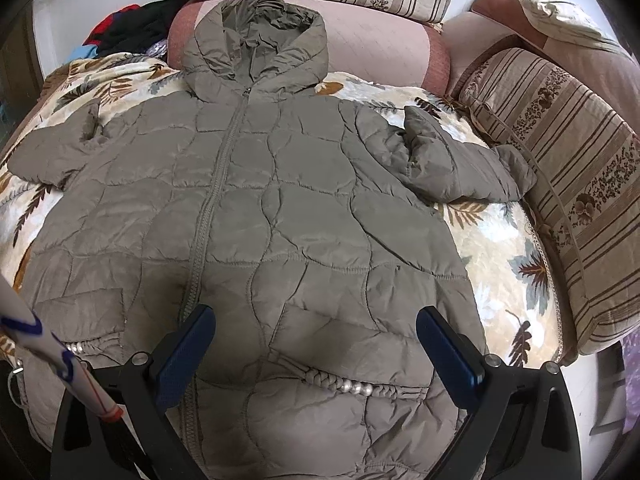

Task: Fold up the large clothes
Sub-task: 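Move the left tool to the sleeve cuff and close on it, then lift the sleeve with the left tool and lay it across the chest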

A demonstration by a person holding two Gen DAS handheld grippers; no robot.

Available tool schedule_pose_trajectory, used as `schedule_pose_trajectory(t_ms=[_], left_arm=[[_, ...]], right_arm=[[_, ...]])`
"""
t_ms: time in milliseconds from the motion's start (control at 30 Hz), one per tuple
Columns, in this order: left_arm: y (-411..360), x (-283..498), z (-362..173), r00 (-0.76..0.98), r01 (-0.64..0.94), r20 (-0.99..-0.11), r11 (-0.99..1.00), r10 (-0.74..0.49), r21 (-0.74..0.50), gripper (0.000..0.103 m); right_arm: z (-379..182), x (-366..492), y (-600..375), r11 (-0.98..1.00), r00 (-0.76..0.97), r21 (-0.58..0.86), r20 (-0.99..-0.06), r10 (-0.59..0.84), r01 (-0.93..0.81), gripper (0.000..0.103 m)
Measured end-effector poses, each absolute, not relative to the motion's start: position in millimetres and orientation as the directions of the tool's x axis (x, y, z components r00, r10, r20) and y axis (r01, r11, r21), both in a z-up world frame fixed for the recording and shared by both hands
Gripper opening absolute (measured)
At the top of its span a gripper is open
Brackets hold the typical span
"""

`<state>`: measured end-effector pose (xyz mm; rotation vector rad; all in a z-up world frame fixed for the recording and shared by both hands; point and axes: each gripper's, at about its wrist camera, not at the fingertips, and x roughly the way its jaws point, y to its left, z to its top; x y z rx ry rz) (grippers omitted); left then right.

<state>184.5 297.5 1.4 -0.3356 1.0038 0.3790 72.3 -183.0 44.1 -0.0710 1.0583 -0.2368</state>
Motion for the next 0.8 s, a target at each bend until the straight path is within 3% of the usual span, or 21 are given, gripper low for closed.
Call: schedule_pose_trajectory(t_ms=[33,100,200,467,800], left_arm=[[310,195,-2,0.486,-0.46,-0.865,0.879,0.128,-0.128,0.1],[326,213,-8,0.486,-0.467,-0.869,0.869,0.098,-0.163,0.08],[350,241,-18,0.477,-0.49,-0.878,0.844,0.048,-0.22,0.063],[422,312,-47,0.533,-0.568,-0.835,0.675,-0.133,-0.471,0.063],[443,354,-71,0.553,-0.566,-0.822,0.661,-0.137,-0.492,0.063]], right_arm=[[42,73,-183,0.972,0.463,-0.174,-0.857,-0.228,0.157,0.102],[39,74,-183,0.971,0.454,-0.18,-0.86,-0.232,0.155,0.102],[35,78,-185,0.969,0.439,-0.19,-0.866,-0.241,0.157,0.102],[21,90,-190,0.957,0.392,-0.235,-0.875,-0.285,0.172,0.102],[1,106,-186,0.95,0.334,-0.271,-0.89,-0.309,0.156,0.102]])
